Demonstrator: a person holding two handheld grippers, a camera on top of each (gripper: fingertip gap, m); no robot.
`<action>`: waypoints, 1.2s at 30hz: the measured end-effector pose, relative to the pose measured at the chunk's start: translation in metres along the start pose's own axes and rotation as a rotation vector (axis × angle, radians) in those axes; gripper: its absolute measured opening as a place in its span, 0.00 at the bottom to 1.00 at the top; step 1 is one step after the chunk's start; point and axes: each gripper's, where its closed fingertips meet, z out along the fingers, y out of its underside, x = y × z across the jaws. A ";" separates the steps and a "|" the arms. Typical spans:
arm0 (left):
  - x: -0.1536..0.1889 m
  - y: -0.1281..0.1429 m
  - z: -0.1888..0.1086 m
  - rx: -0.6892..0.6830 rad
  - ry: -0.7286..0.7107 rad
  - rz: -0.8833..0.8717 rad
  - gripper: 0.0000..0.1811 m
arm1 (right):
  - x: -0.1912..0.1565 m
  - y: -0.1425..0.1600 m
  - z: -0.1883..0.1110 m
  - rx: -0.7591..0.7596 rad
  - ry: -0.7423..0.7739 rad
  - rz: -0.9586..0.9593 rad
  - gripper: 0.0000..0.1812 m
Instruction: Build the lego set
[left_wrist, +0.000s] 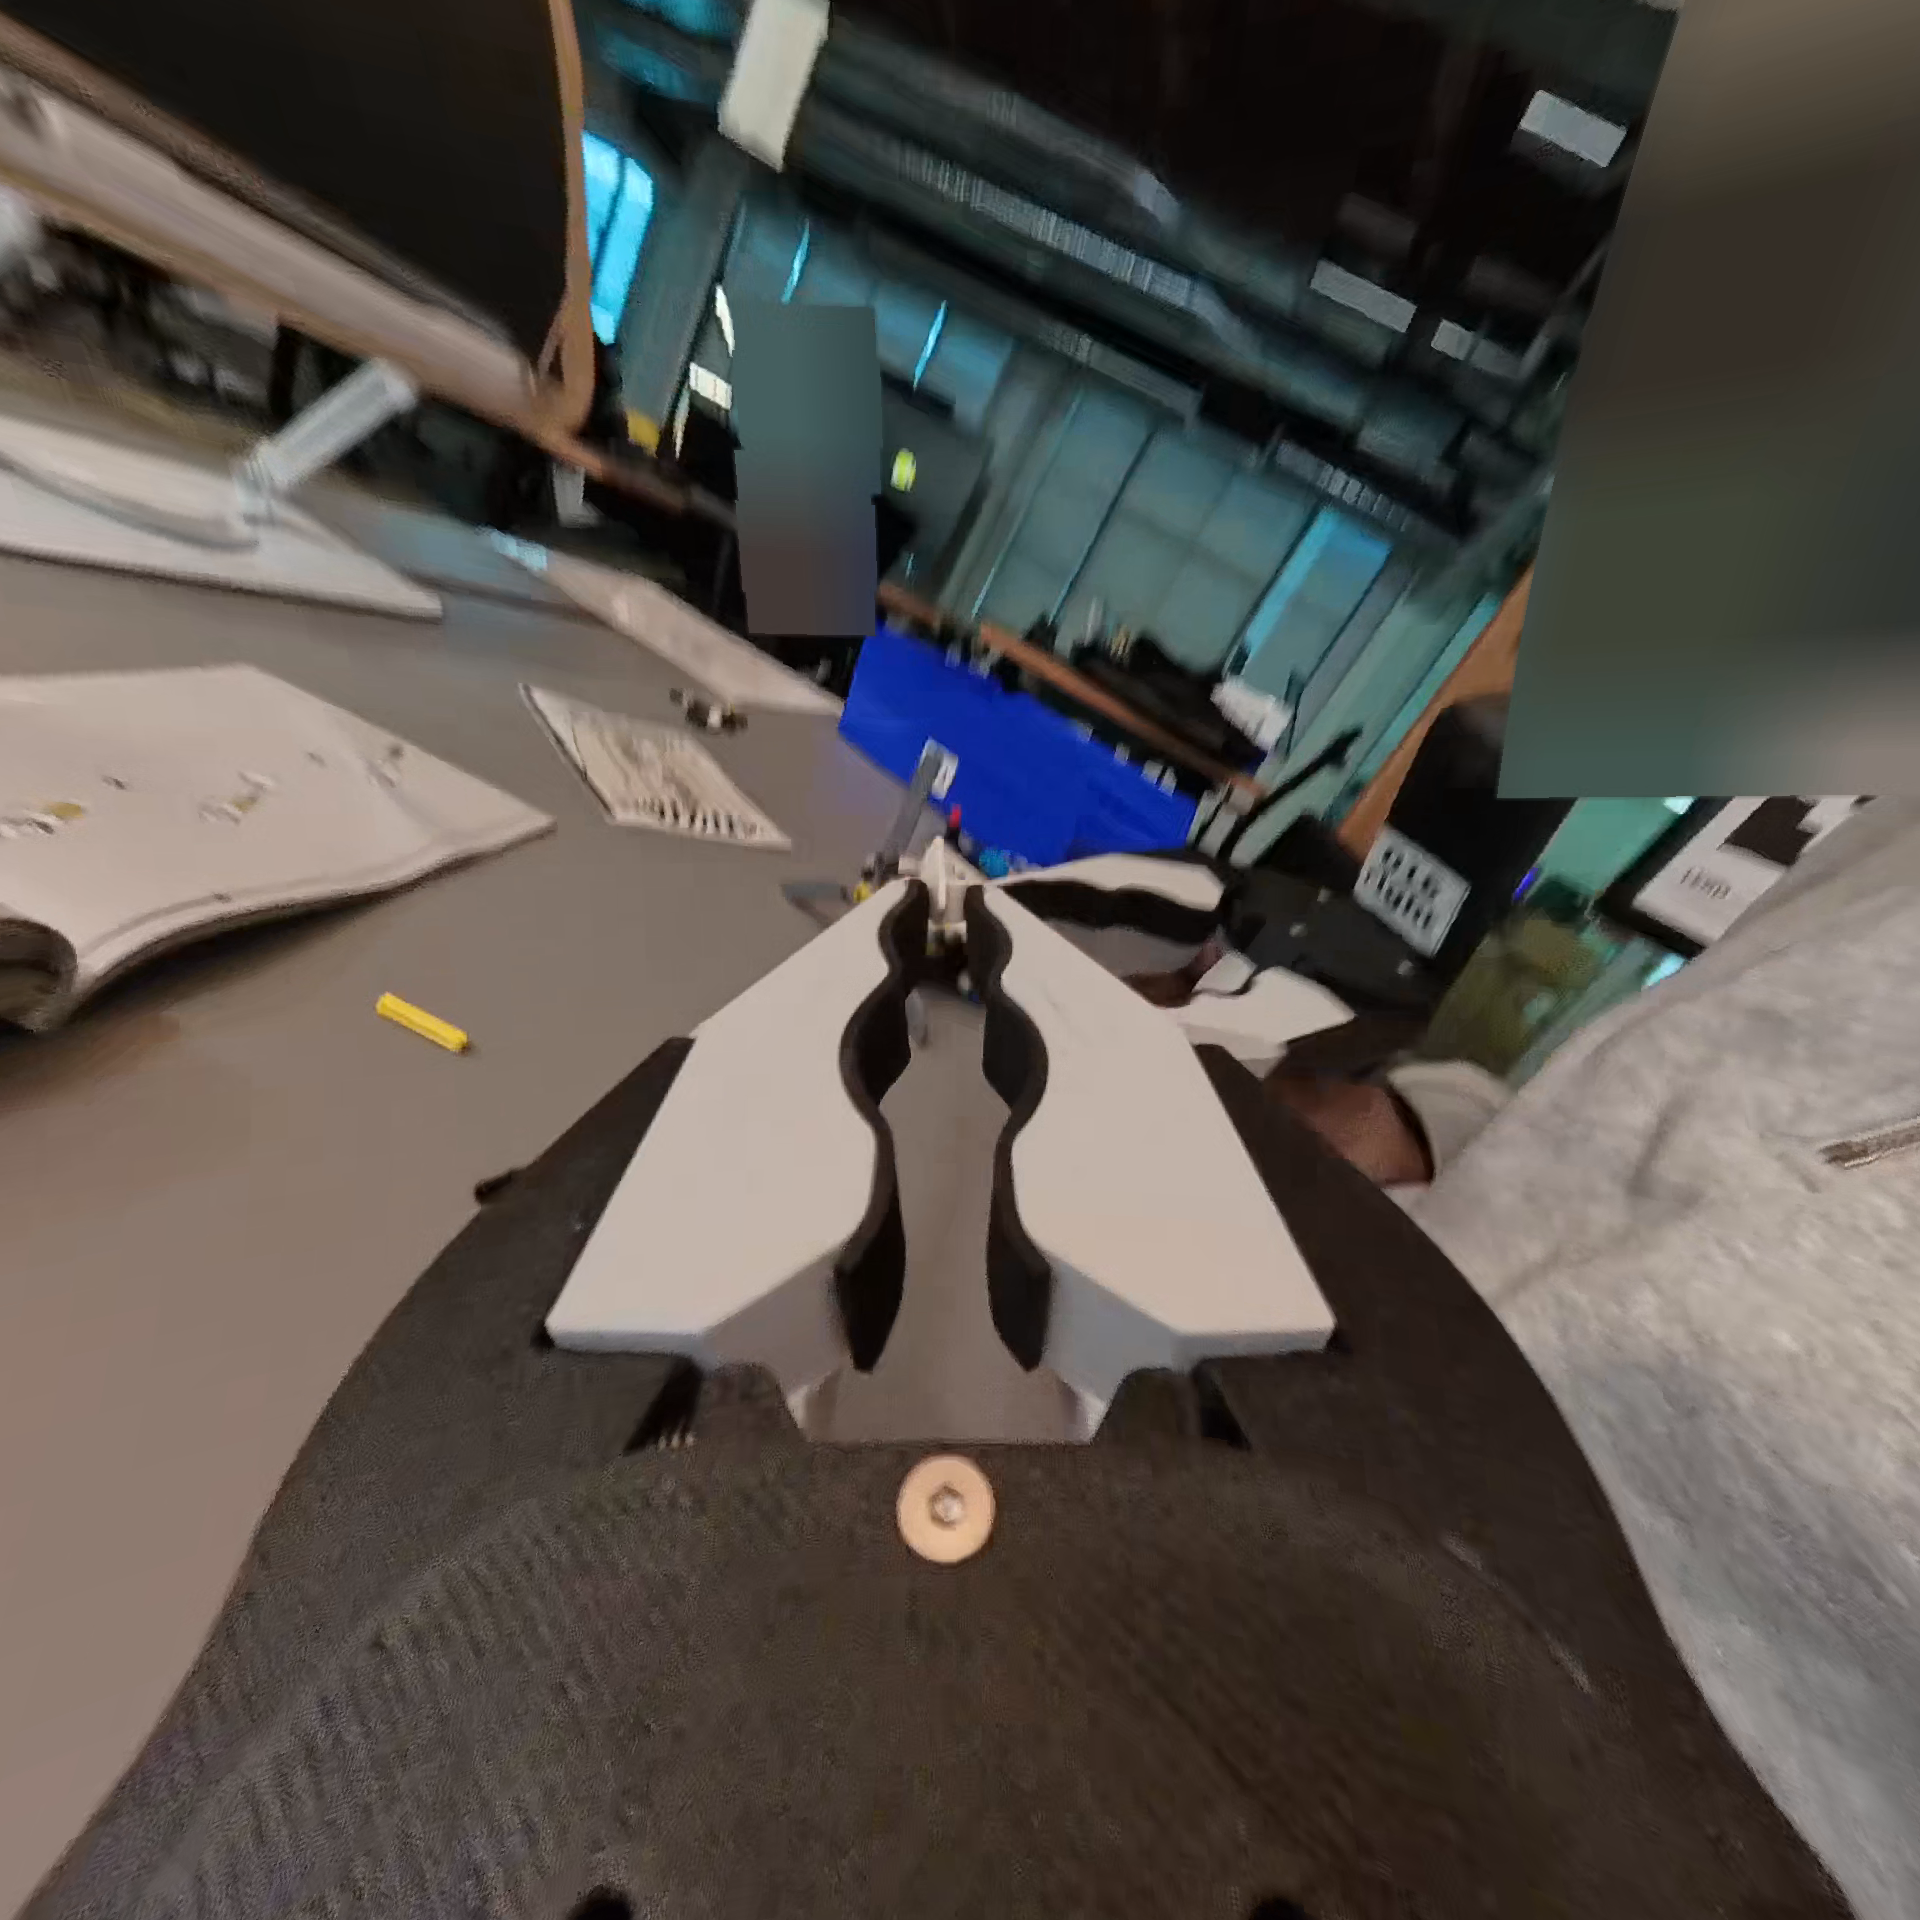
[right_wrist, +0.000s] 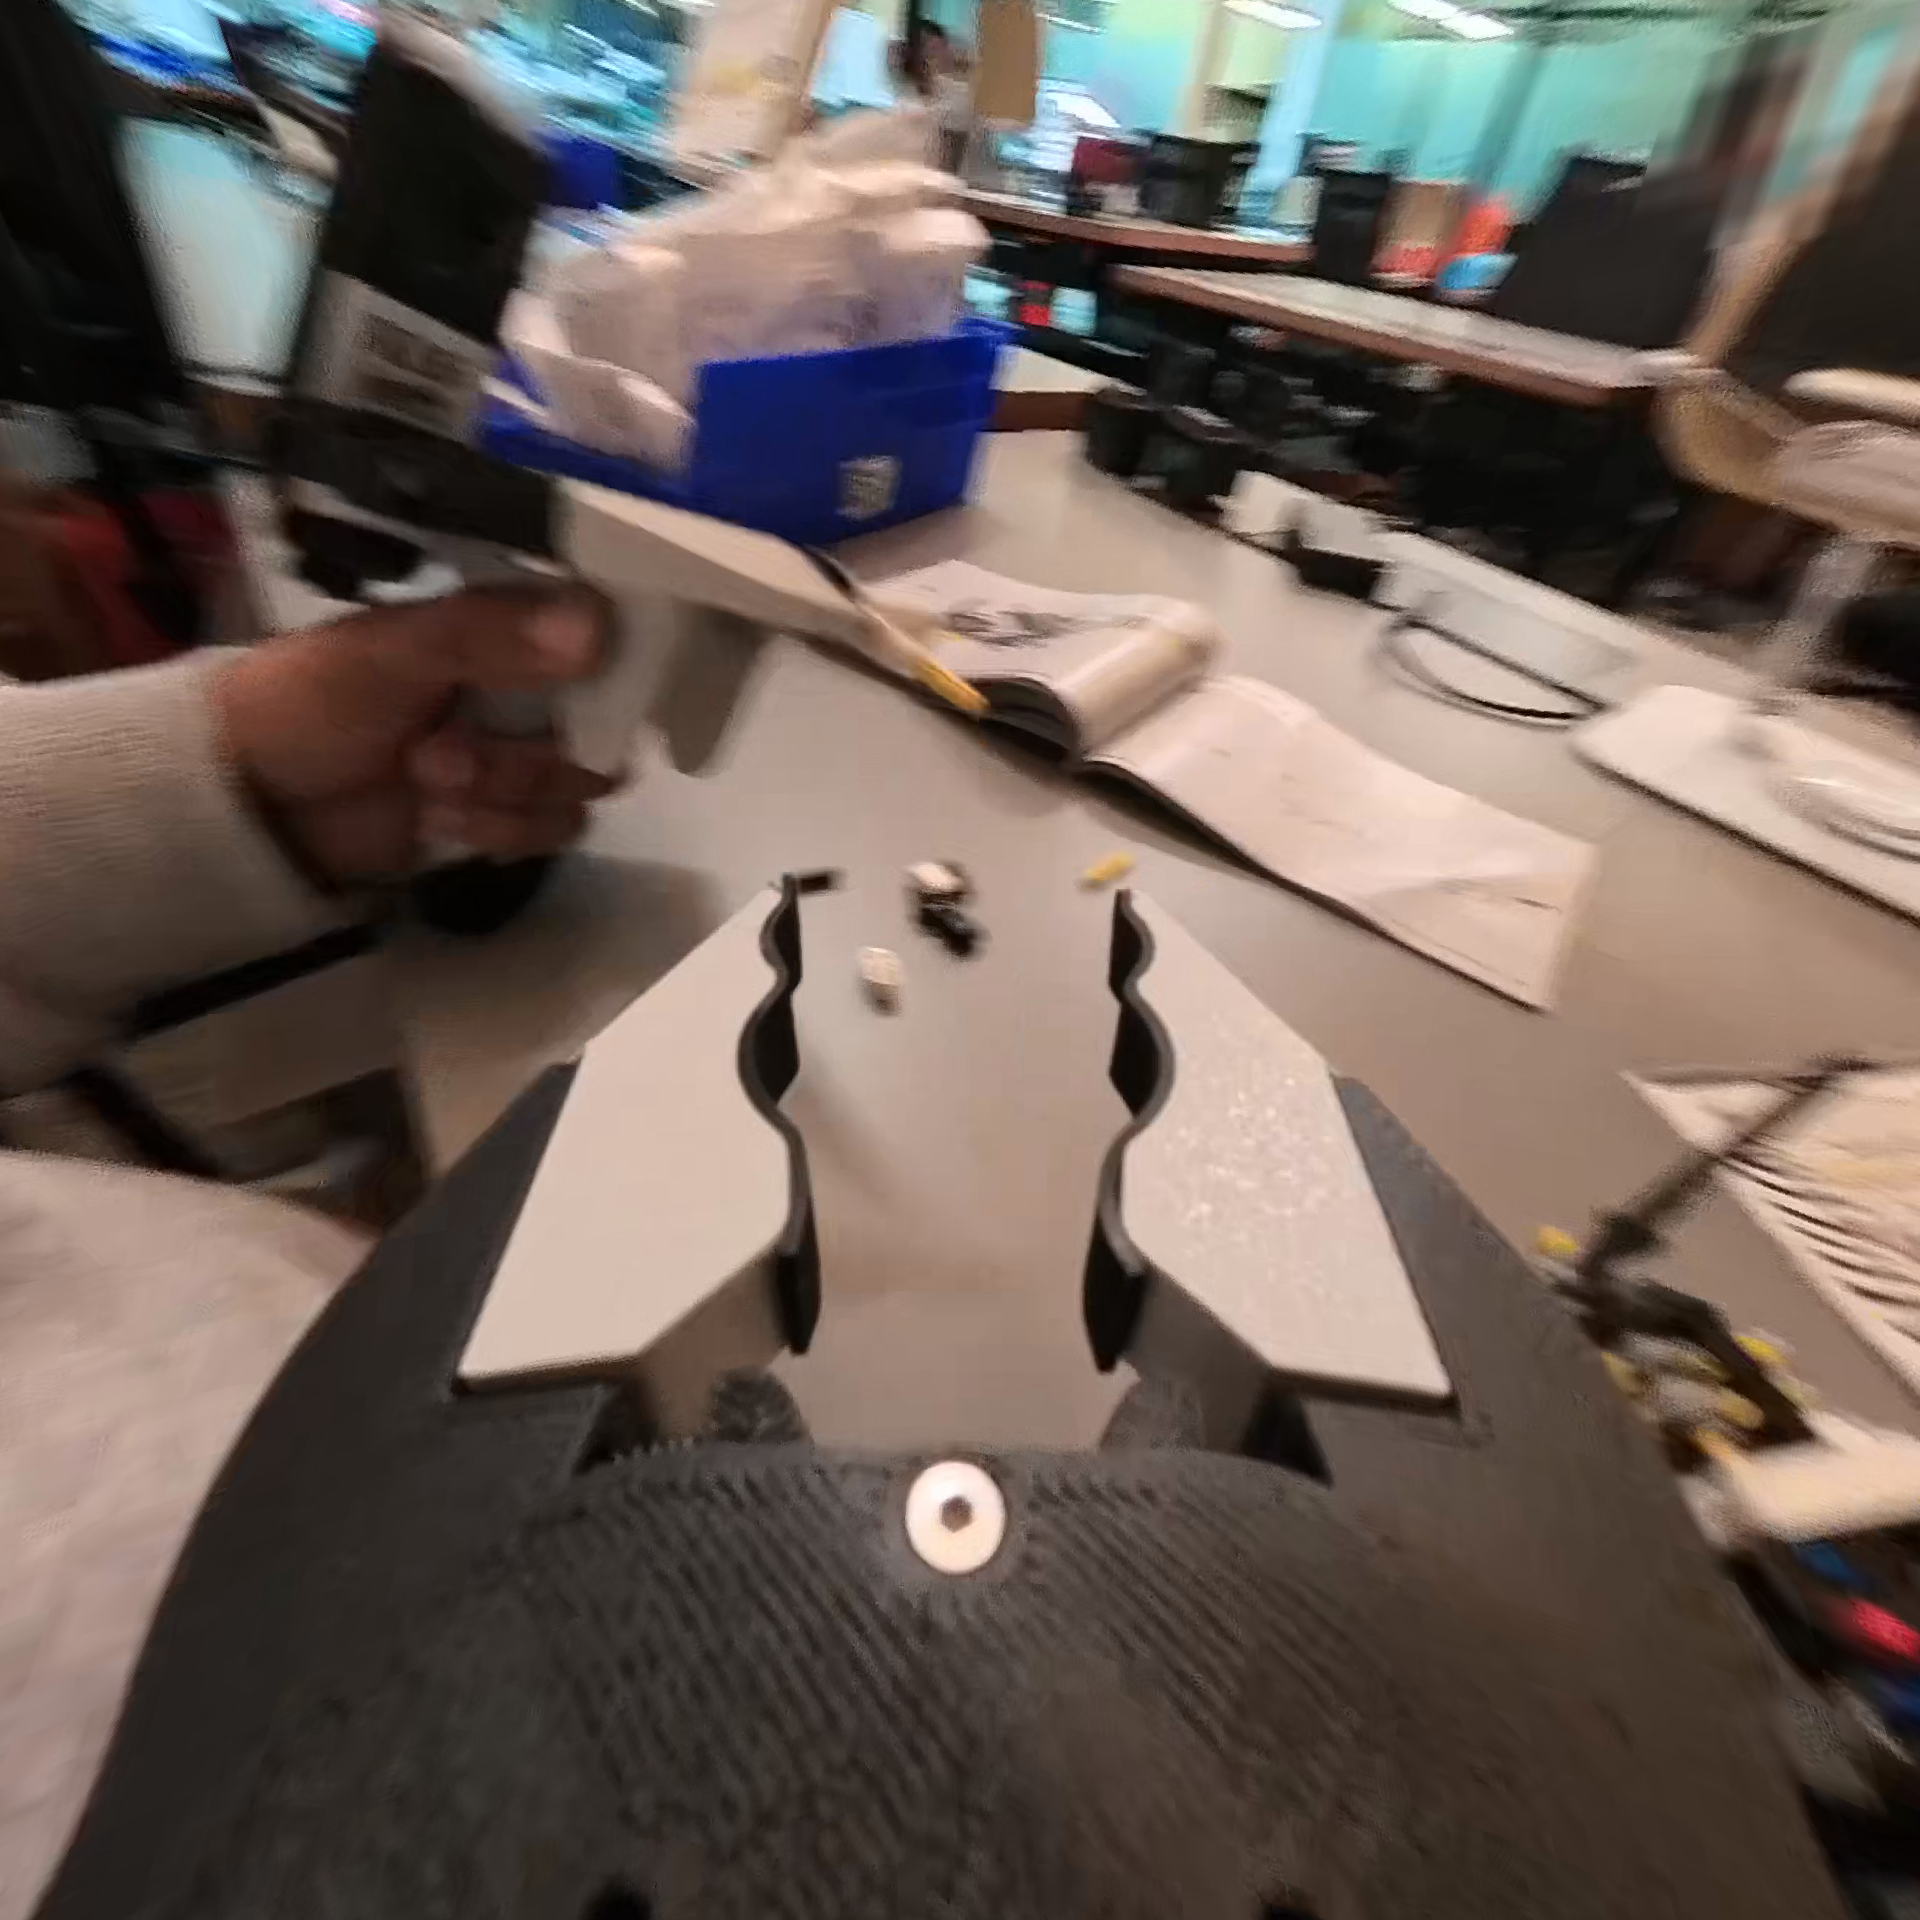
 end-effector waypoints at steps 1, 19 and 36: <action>0.000 -0.007 -0.004 0.059 0.007 -0.008 0.02 | 0.014 0.003 -0.001 -0.008 0.083 -0.028 0.32; 0.012 -0.022 -0.017 0.197 0.017 0.099 0.02 | 0.025 -0.040 -0.038 0.396 0.237 -0.229 0.03; 0.004 -0.031 -0.029 0.283 0.012 0.027 0.01 | 0.024 -0.055 -0.060 0.599 0.285 -0.247 0.00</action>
